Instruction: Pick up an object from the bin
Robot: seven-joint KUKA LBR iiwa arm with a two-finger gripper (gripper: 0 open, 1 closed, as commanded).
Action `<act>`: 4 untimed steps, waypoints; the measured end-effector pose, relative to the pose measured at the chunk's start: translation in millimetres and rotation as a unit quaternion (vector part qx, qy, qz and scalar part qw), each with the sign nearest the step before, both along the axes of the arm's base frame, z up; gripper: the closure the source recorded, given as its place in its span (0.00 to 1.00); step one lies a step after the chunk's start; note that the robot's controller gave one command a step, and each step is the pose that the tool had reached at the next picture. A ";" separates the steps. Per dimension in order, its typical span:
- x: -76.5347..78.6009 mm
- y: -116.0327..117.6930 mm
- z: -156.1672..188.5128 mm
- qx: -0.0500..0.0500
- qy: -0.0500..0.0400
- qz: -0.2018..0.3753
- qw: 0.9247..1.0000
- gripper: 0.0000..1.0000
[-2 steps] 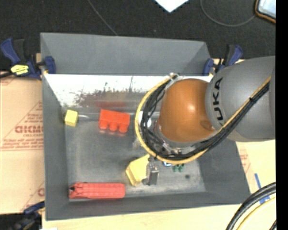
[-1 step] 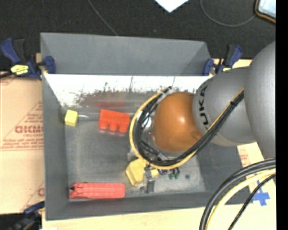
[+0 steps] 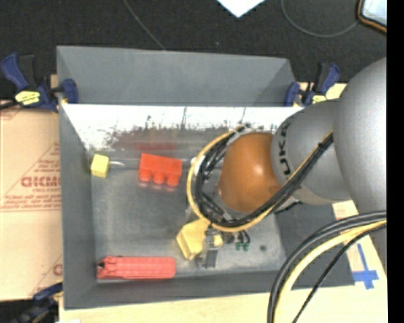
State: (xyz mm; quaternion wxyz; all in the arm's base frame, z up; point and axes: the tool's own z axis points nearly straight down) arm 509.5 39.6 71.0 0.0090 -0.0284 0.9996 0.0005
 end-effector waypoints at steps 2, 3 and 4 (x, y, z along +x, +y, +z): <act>3.9 -3.6 0.8 -0.002 0.004 0.113 0.994 1.00; -0.1 -3.9 31.9 -0.002 0.011 0.112 0.994 1.00; 1.0 -4.3 74.8 -0.002 0.009 0.111 0.994 1.00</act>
Offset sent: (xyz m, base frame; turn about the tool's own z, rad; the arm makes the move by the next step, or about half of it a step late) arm 0.0000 0.0000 0.0000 0.0000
